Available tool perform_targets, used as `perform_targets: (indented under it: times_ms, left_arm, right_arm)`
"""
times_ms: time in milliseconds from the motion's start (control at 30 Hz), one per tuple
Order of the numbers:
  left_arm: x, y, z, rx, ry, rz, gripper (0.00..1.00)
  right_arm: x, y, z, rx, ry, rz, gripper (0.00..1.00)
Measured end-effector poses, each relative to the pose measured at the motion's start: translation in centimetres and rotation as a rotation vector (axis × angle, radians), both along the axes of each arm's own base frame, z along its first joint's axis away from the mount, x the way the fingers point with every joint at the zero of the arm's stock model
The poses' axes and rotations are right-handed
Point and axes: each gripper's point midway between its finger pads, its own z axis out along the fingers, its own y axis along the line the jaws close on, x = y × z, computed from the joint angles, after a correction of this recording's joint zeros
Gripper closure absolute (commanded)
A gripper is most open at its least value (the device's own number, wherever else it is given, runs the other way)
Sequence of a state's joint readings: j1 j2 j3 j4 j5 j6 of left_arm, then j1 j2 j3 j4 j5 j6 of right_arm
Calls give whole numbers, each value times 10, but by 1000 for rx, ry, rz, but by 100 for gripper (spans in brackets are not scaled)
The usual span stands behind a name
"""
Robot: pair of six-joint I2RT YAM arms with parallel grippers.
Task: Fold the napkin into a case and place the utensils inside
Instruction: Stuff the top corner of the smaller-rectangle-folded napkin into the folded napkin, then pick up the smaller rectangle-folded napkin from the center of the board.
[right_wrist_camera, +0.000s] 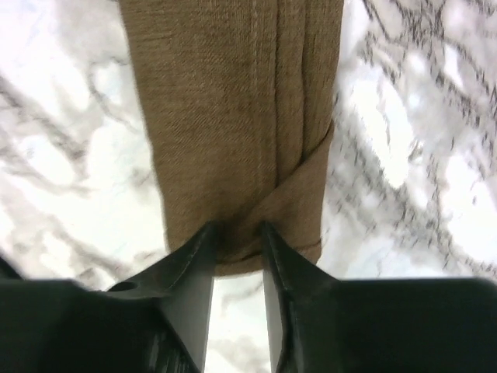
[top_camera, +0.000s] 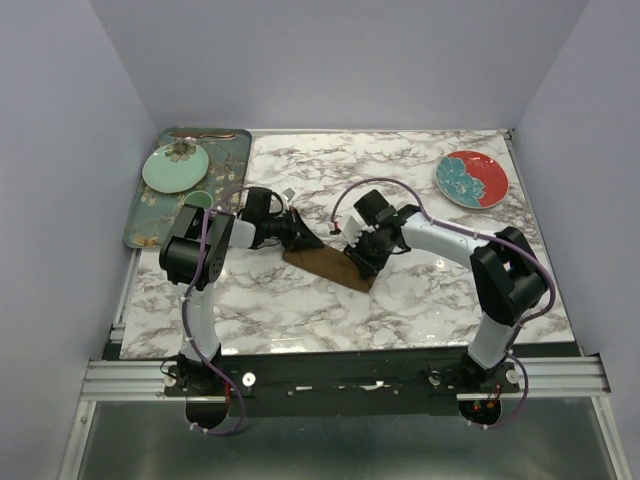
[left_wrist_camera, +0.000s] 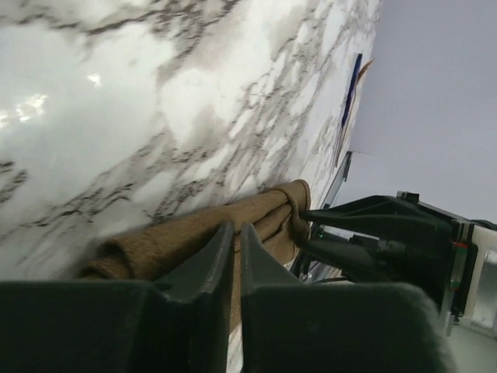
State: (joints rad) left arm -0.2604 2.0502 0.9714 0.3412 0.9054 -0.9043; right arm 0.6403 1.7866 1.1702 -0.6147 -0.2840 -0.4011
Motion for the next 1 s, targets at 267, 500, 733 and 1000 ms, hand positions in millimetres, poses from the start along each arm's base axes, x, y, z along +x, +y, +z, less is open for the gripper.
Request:
perform_targets:
  times_ms: [267,500,733,1000]
  left_arm:
    - [26,-6,88,-48,-205,-15,52]
    - [38,20,169,-21,-464,-8,48]
    - [20,53,183,102,-558,-38,41]
    - [-12,61,200,152,-649,-89,39]
  right_arm:
    - [18,16,87,158,-82,-7,42]
    - [52,41,92,237,-36,-29,42]
    - [62,48,50,233,117,-58,37]
    - [65,50,25,236,199,-53,37]
